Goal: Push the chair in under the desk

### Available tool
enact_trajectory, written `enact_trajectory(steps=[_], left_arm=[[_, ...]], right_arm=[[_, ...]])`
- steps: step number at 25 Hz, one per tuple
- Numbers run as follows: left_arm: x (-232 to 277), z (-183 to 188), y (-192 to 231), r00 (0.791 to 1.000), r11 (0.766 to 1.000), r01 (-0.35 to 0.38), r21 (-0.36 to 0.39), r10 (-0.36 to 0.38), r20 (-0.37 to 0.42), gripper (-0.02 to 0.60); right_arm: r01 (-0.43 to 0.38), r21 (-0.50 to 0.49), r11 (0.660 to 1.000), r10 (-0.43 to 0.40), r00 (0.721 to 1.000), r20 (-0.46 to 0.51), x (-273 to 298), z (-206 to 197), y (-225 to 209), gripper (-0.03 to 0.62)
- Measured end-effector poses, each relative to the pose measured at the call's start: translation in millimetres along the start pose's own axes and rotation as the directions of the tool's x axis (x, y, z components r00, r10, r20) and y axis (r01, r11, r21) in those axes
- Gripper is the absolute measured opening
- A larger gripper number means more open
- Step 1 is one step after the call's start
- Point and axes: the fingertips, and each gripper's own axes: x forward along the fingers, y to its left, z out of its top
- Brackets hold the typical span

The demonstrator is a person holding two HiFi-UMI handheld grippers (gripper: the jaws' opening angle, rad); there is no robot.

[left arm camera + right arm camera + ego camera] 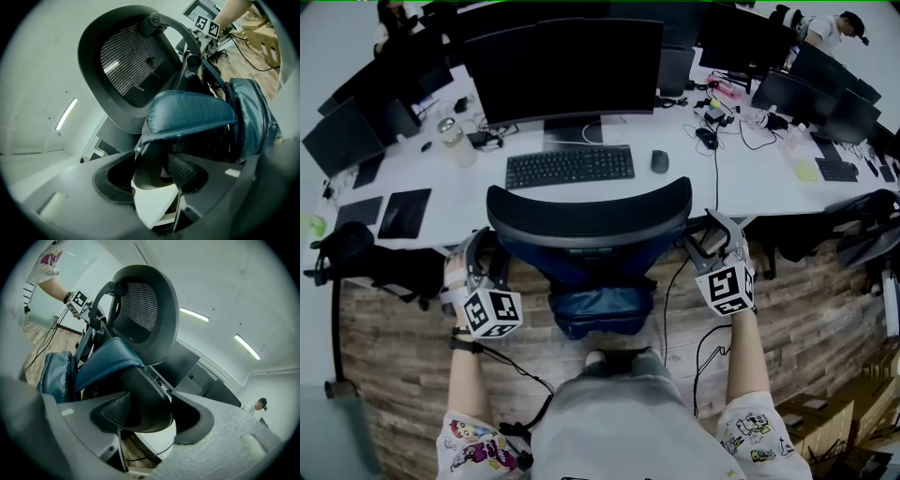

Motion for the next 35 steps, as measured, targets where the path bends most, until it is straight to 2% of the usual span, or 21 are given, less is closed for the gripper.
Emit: enact_trajectory(steps=[13,24,29,35], left_arm=[[5,5,-2,1.0,1.0,-0.017,-0.012,0.016,-0.024,0.227],[5,7,-3,1.0,1.0,-0.014,-0.027,0.014,-0.008,0.227],[5,10,-4,1.0,0.998,0.015,-0.056,-0.015,0.001,0.239],[-6,1,-5,1.0,0.999,0.025,-0.037,-0.025,-0.011,0.255]], right_arm=[[-0.028,-0.005,1.0,0.028,0.998,0.049,13,-2,-10,0.267],[-0.016,-0.006,1.0,0.016,1.0,0.01,12,-5,-11,0.272],[-0.002,-0.015,1.0,0.002,1.0,-0.013,12,-5,-7,0.322],[0.003,0.009,1.0,-0.002,0.998,-0.056,-2,-12,-1,0.325]])
